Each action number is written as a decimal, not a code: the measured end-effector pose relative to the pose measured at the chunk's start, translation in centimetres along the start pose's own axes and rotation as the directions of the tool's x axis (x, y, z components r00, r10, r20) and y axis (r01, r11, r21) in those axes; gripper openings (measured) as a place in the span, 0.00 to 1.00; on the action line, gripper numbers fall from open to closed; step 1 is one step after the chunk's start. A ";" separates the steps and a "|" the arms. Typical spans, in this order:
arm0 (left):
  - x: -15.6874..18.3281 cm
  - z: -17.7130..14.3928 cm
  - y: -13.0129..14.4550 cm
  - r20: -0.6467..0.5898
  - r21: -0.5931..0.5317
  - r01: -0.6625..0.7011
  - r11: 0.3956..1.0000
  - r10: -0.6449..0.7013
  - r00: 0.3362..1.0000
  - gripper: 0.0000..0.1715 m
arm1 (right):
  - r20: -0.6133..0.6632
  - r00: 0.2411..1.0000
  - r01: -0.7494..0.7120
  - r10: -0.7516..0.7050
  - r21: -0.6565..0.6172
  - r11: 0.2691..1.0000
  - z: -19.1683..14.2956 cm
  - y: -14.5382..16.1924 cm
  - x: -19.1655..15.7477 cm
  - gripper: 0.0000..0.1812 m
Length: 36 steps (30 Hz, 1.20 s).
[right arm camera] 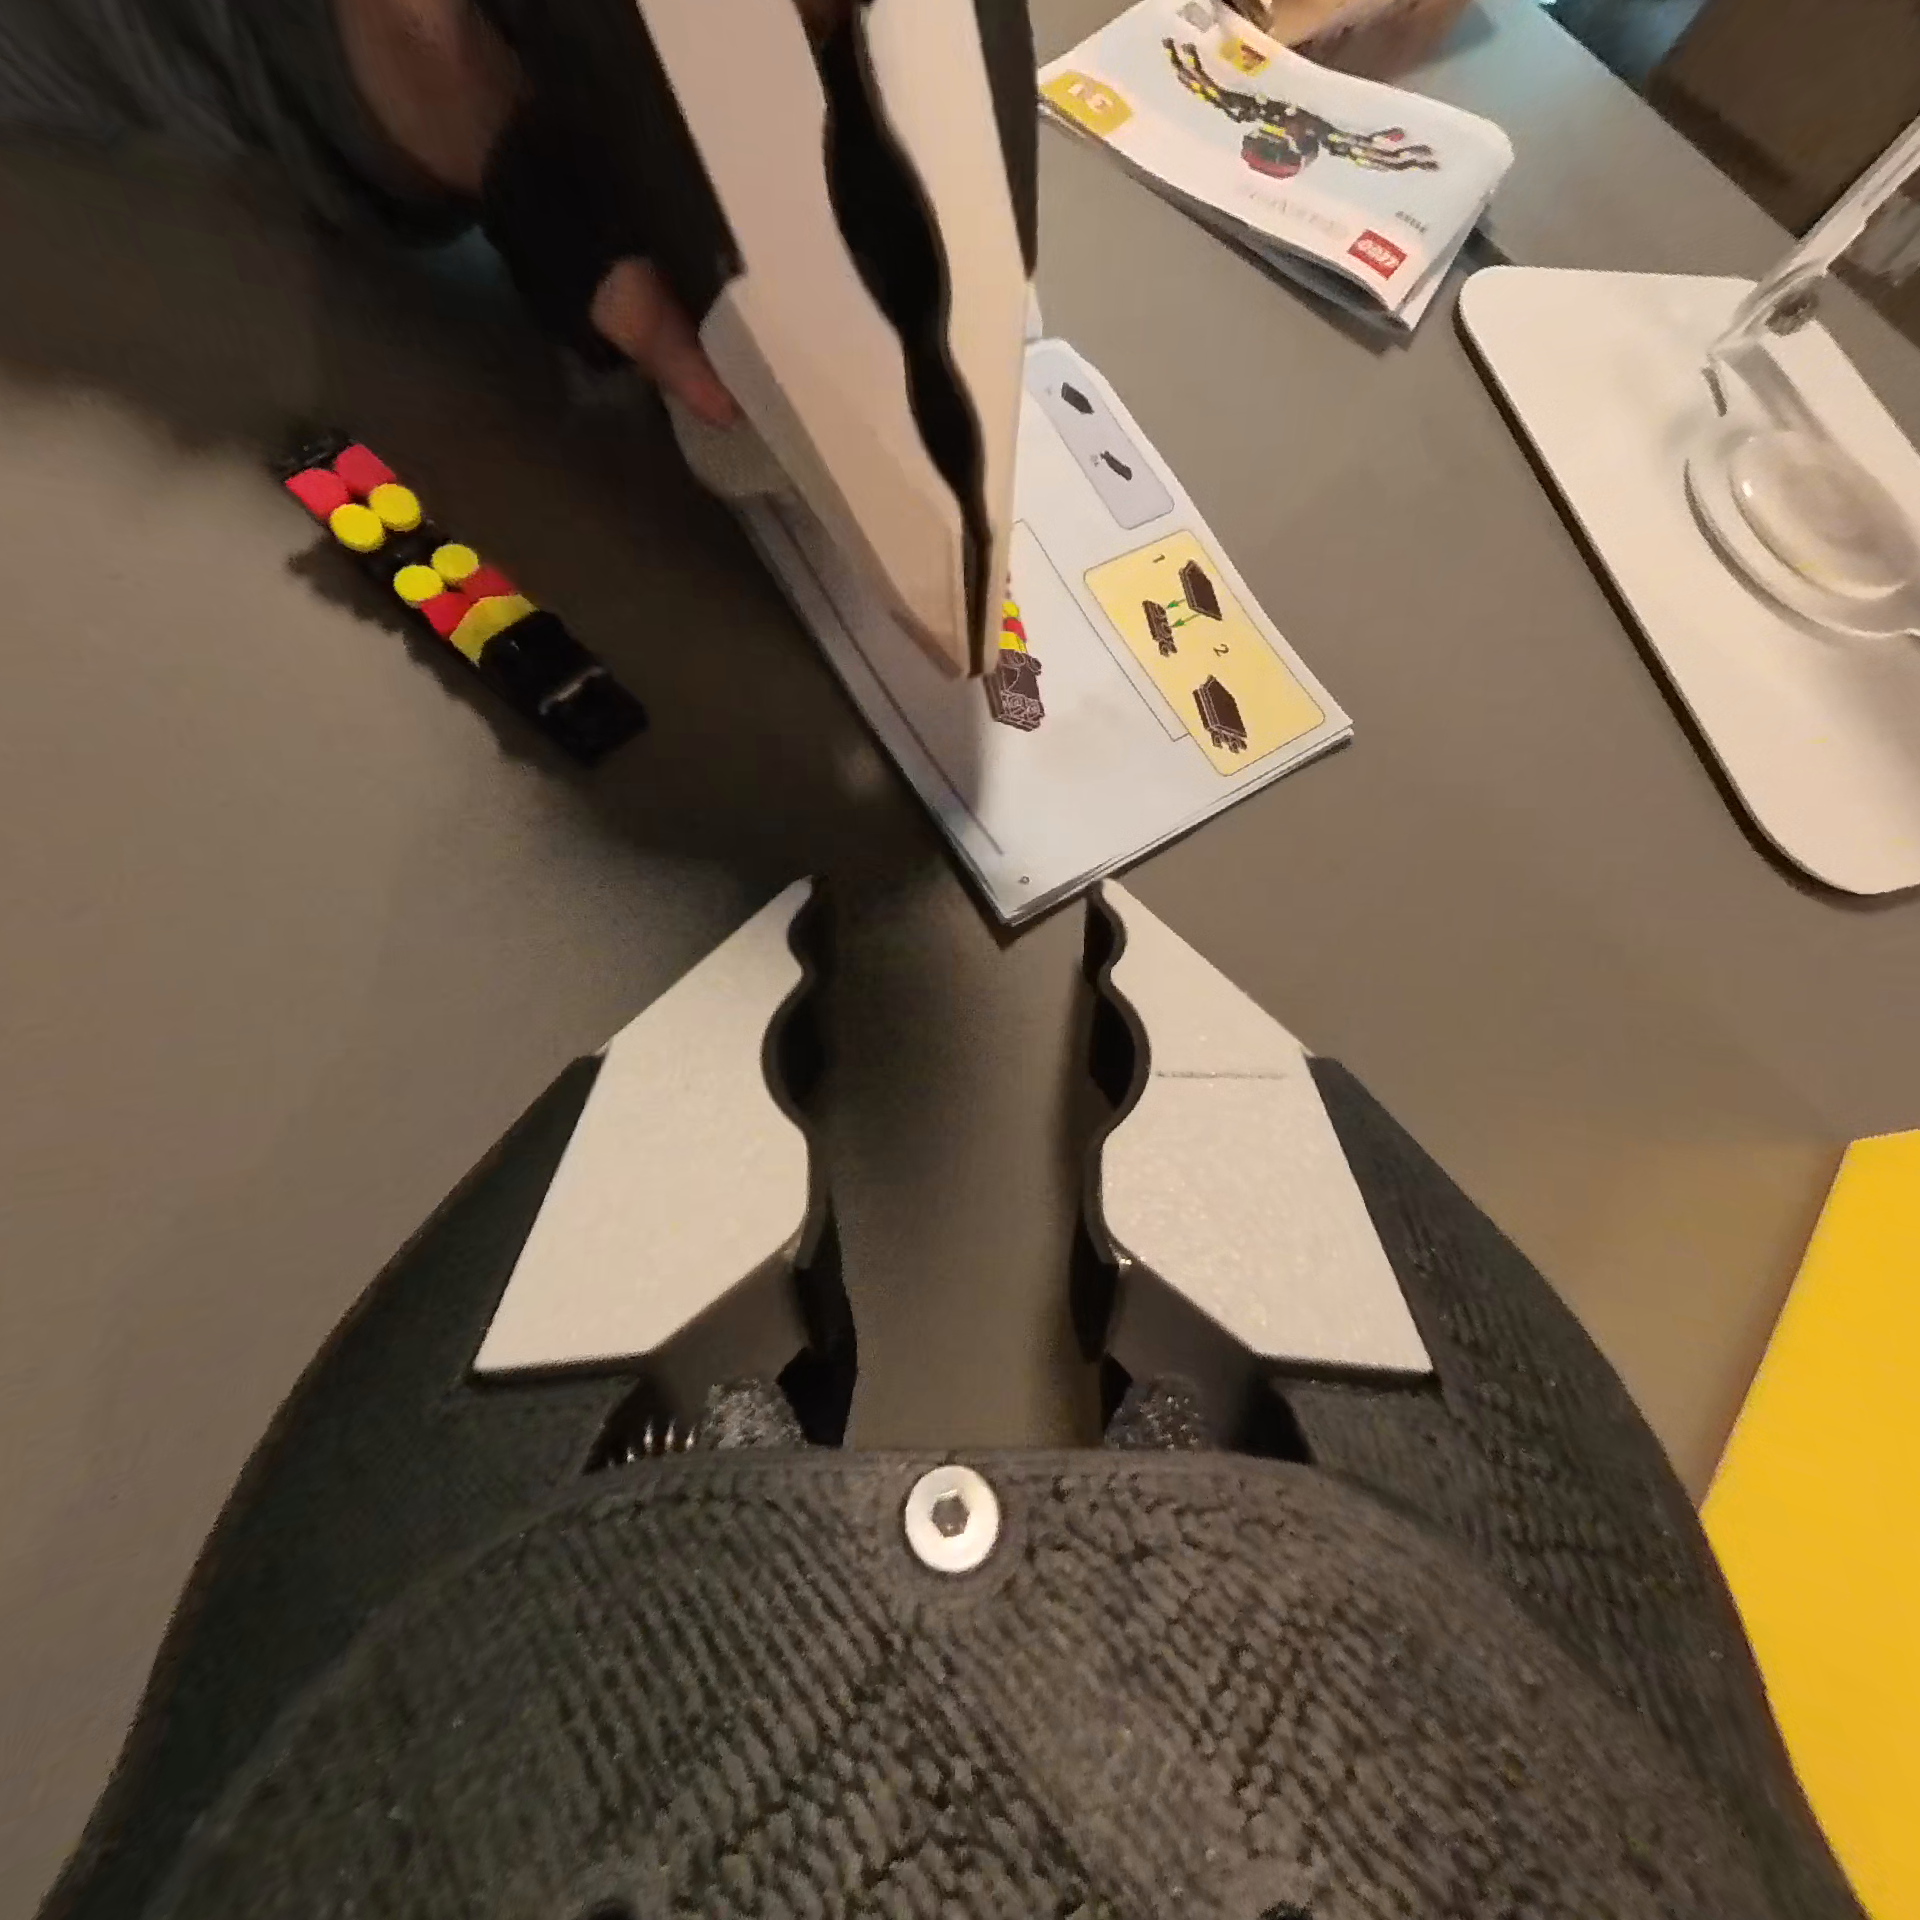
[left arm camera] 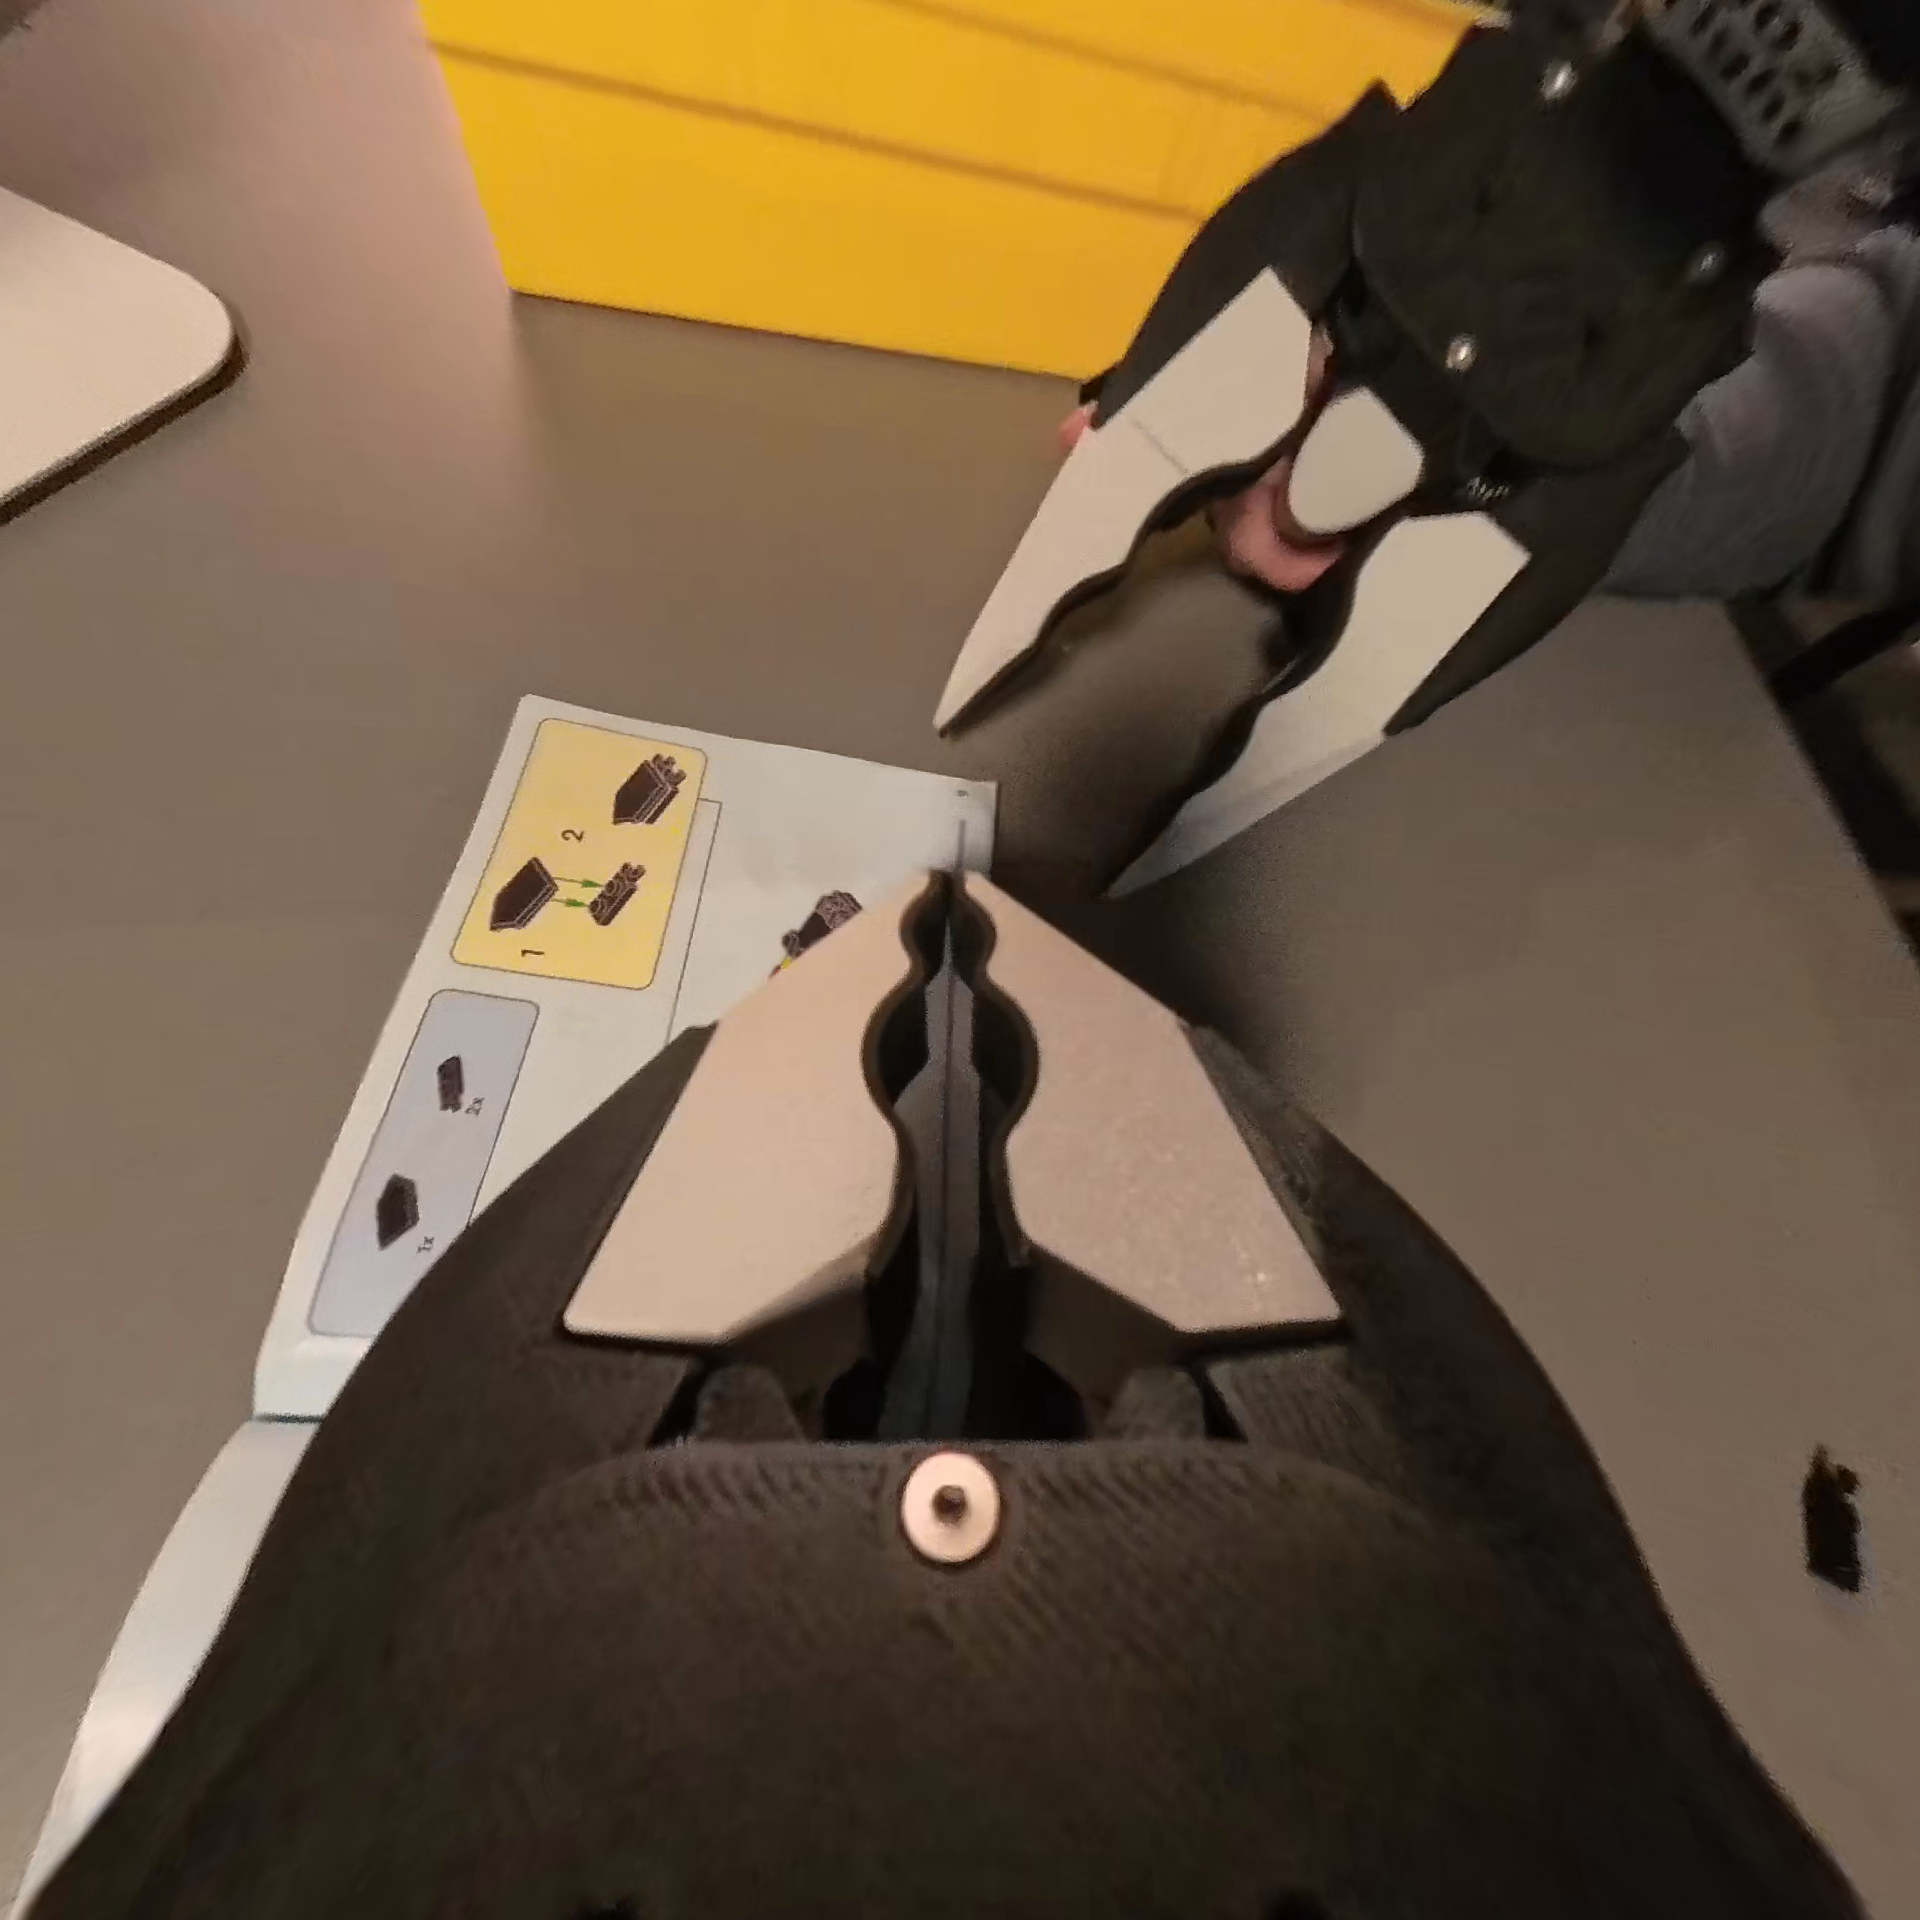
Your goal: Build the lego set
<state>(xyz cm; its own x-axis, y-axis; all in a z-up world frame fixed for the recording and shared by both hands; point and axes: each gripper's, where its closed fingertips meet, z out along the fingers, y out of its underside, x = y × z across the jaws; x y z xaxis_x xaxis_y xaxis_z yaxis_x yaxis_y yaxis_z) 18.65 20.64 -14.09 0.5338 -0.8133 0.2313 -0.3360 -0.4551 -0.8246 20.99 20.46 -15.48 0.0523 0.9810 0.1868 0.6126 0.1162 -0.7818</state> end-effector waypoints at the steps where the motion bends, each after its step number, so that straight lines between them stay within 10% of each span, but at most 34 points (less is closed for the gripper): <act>1: -0.1 -0.1 -0.1 -0.011 0.009 0.021 1.000 -0.021 1.000 0.00 | 0.004 1.000 0.000 0.000 -0.001 1.000 0.0 0.0 -0.1 0.26; 11: 0.0 1.3 1.8 0.096 -0.154 -0.158 0.975 0.174 0.980 0.25 | 0.044 0.999 0.008 -0.008 -0.004 1.000 0.0 0.0 -0.7 0.20; 24: 0.2 1.4 1.9 0.083 -0.157 -0.170 0.973 0.185 0.979 0.00 | 0.023 1.000 -0.008 0.008 -0.008 1.000 0.0 0.0 -0.5 0.20; 36: 0.2 1.1 1.5 -0.018 -0.121 -0.018 0.992 0.016 1.000 0.00 | 0.013 1.000 -0.014 0.015 -0.009 1.000 0.0 0.1 -0.3 0.21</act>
<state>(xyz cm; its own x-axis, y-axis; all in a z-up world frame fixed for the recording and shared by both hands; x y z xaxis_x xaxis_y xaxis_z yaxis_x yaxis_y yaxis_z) 19.10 20.18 -15.78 0.5146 -0.8268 0.2273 -0.4371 -0.4810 -0.7600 20.99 20.13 -15.59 0.0513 0.9845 0.1679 0.6186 0.1006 -0.7793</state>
